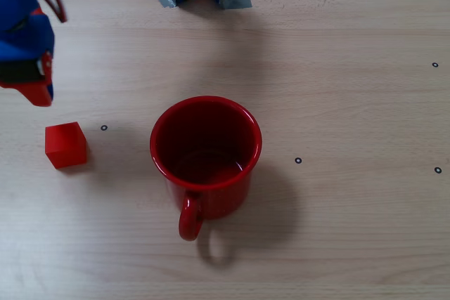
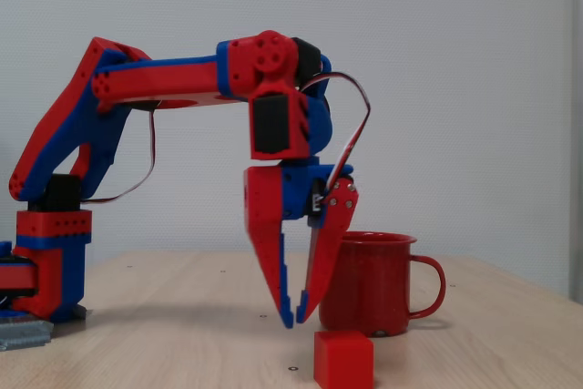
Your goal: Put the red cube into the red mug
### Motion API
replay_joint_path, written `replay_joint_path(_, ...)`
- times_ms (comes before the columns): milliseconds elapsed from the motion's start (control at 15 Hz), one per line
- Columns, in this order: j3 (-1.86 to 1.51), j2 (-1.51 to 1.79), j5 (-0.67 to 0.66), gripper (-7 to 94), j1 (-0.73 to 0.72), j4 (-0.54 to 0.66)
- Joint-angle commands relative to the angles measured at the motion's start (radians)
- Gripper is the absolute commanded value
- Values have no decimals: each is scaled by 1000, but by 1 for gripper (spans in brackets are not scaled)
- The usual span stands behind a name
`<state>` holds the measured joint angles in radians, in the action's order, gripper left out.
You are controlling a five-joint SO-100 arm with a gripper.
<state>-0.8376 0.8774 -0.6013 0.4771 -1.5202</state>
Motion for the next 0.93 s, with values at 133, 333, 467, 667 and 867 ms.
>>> replay_joint_path(133,146,48,20,0,-46,-5)
replay_joint_path(333,176,34,32,0,-58,-2)
replay_joint_path(467,178,29,34,0,-60,6)
replay_joint_path(667,178,23,34,12,-46,9)
replay_joint_path(867,179,18,37,47,-18,-29)
